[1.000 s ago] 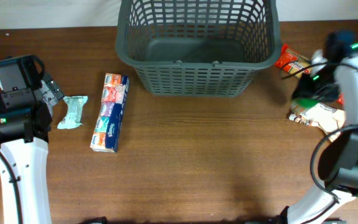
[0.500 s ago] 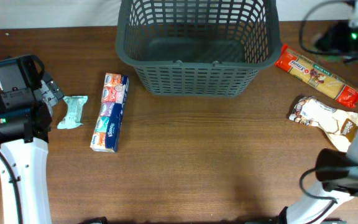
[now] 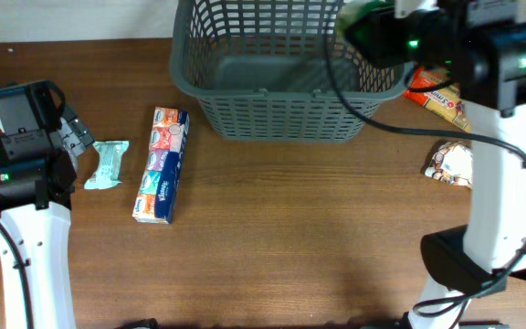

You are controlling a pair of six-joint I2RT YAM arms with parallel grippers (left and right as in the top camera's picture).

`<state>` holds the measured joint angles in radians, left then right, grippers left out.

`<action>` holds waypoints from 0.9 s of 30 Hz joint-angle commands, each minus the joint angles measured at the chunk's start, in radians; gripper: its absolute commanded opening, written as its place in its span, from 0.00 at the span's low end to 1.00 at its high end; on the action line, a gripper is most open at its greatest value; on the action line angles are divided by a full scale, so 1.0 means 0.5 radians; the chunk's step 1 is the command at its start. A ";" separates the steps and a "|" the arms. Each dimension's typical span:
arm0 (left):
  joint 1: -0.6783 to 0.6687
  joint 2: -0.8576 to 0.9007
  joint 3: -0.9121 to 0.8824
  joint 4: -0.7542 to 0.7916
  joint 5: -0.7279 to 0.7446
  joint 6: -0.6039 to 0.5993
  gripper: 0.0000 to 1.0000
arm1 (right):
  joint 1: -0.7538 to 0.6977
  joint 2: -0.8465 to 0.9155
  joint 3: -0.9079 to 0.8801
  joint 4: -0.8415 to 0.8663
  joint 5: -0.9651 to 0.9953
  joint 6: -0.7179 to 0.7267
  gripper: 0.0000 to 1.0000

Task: Pack container
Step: 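Lower the right gripper and close it around the green-capped jar, then lift the jar with the right gripper and carry it toward the basket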

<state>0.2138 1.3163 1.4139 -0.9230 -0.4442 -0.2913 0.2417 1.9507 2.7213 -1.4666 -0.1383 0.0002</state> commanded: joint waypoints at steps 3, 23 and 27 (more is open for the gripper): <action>0.010 -0.014 0.027 0.005 0.014 0.003 1.00 | 0.059 0.266 0.035 0.017 -0.016 0.009 0.04; 0.010 -0.014 0.027 0.005 0.014 0.003 1.00 | -0.091 0.900 0.034 0.056 0.193 0.009 0.04; 0.010 -0.013 0.027 0.005 0.014 0.003 1.00 | -0.152 0.980 0.027 0.053 0.117 0.009 0.04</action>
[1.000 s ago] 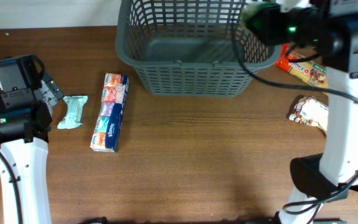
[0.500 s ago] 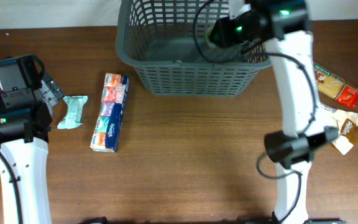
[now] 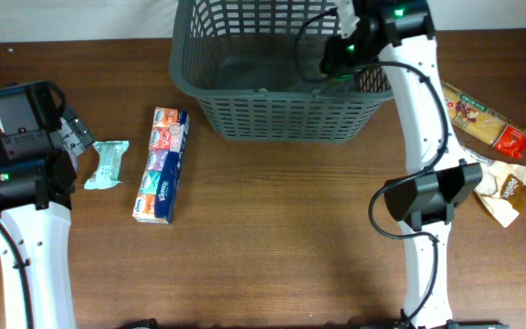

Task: Pack container
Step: 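Lift the jar with the right gripper and carry it toward the basket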

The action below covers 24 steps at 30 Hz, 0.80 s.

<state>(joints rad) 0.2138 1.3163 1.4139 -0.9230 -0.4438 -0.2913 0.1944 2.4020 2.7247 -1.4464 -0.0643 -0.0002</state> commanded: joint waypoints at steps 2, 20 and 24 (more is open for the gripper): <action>0.010 -0.014 0.027 0.005 0.014 0.003 0.99 | -0.069 0.120 0.015 0.014 -0.084 0.010 0.04; 0.010 -0.014 0.027 0.005 0.014 0.003 1.00 | -0.043 0.219 0.011 0.037 -0.119 0.010 0.12; 0.010 -0.014 0.027 0.005 0.014 0.003 1.00 | -0.039 0.220 0.011 0.037 -0.120 0.011 0.23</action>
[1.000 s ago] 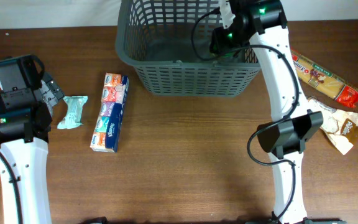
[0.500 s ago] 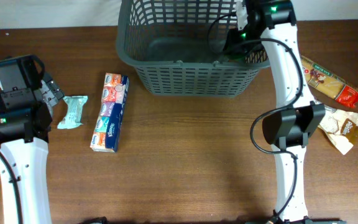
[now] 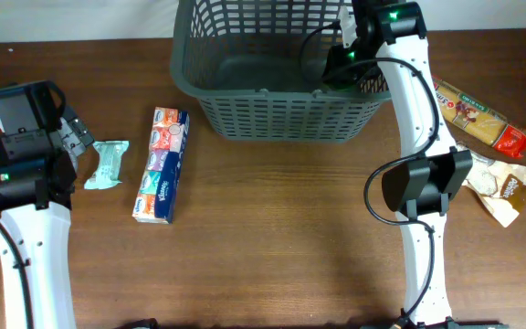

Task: Pack container
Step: 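Lift the jar with the right gripper and carry it toward the basket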

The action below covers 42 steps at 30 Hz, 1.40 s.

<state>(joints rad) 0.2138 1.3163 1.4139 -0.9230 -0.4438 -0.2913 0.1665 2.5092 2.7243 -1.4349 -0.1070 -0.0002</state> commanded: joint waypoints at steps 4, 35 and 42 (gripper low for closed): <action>0.010 -0.014 0.027 0.005 0.014 0.003 1.00 | 0.024 0.005 0.011 0.014 -0.034 0.011 0.36; 0.010 -0.014 0.027 0.005 0.014 0.003 1.00 | 0.024 0.011 -0.246 0.103 -0.036 0.010 0.83; 0.010 -0.014 0.027 0.005 0.014 0.003 1.00 | 0.024 0.010 -0.227 0.104 -0.063 0.010 0.85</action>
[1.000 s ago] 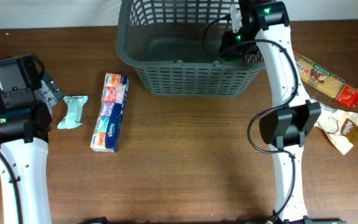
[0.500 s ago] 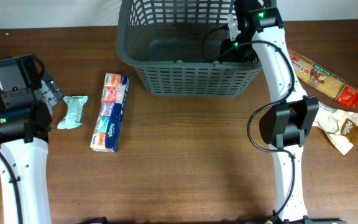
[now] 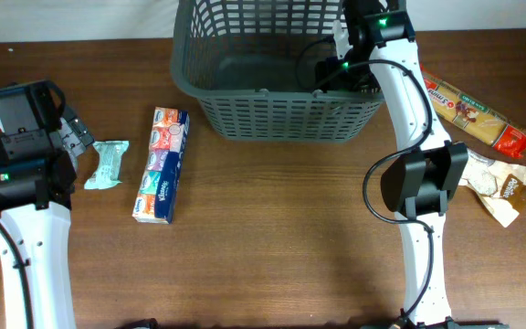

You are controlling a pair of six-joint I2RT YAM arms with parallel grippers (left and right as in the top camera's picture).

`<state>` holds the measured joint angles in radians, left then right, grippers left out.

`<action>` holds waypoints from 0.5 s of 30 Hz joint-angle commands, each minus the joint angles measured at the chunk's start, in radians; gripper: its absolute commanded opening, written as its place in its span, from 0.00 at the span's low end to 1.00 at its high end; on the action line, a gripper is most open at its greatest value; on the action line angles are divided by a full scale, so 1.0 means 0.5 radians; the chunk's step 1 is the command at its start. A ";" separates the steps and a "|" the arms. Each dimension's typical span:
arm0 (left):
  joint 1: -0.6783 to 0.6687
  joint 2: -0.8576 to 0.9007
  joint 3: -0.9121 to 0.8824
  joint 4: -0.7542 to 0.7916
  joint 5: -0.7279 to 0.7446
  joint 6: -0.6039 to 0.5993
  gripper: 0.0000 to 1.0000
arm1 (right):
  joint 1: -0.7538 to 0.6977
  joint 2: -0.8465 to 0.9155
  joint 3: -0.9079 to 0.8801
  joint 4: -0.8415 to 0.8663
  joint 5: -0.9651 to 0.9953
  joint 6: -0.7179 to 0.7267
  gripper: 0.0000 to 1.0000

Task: Pack container
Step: 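Lift the jar with the right gripper and carry it toward the basket, then lower the jar into the basket and open the right gripper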

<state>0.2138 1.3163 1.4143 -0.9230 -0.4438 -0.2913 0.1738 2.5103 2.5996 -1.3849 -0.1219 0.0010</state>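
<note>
A grey slatted basket (image 3: 281, 117) stands at the back middle of the table. My right arm reaches over its right rim, and the right gripper (image 3: 331, 75) is down inside the basket's right part. It is dark against the floor, so its jaws cannot be made out. A multicoloured tissue pack (image 3: 162, 165) and a mint-green packet (image 3: 107, 164) lie on the table to the left. The left gripper (image 3: 77, 135) sits just left of the green packet, its jaw state unclear.
To the right of the basket lie a long orange-and-red packet (image 3: 476, 111) and a brown-and-white bag (image 3: 499, 187). The right arm's base link (image 3: 420, 183) stands between the basket and these.
The right arm has shifted slightly left, and its gripper now sits a little further left and lower inside the basket. The left arm and the table objects are unchanged.
At first the right arm was raised high over the basket's right rim, partly hiding the packets on the right. Then it was reaching down into the basket's right side, and it has stayed there with small shifts. The left arm never moved.
</note>
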 commanded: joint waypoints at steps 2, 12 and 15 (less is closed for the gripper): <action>0.010 -0.014 0.027 0.005 0.014 0.003 1.00 | 0.009 0.008 0.066 0.002 -0.095 0.008 0.85; 0.010 -0.014 0.027 0.005 0.014 0.003 1.00 | 0.005 -0.103 0.713 -0.083 -0.272 0.008 0.89; 0.010 -0.014 0.027 0.005 0.014 0.003 1.00 | -0.009 -0.192 0.961 -0.154 -0.236 0.008 0.91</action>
<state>0.2138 1.3163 1.4139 -0.9230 -0.4442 -0.2913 0.1734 2.5027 2.9723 -1.4422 -0.2306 0.0002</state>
